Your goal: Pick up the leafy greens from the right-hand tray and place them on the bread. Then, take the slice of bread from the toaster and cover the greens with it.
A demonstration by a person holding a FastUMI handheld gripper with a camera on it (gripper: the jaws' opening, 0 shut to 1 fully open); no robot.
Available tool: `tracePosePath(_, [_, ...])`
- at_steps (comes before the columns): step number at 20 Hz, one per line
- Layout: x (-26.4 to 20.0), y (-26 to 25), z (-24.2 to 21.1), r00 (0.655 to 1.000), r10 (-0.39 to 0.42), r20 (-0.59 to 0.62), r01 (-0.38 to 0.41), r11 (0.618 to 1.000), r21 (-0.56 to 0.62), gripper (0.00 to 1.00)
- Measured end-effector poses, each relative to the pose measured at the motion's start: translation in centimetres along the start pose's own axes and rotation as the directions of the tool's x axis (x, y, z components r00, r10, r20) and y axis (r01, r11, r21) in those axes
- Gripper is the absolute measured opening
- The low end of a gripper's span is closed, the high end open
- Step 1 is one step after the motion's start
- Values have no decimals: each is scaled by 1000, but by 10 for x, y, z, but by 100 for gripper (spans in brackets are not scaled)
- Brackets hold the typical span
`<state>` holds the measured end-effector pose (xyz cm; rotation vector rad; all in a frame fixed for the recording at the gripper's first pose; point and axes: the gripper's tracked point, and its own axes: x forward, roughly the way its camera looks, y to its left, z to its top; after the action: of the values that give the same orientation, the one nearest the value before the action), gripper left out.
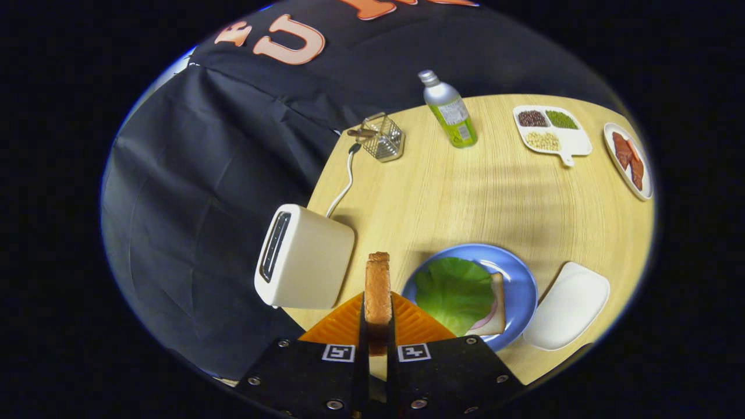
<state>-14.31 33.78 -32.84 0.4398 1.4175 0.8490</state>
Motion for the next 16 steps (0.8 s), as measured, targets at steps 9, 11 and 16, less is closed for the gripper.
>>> tracePosePath(9, [20, -65, -28, 997, -25, -71, 29, 998, 53, 12])
tracePosePath(11, [20, -77, -26, 998, -30, -51, 34, 996, 81, 12])
tracePosePath(16, [14, -108, -22, 989, -151, 5, 150, 988, 32, 24])
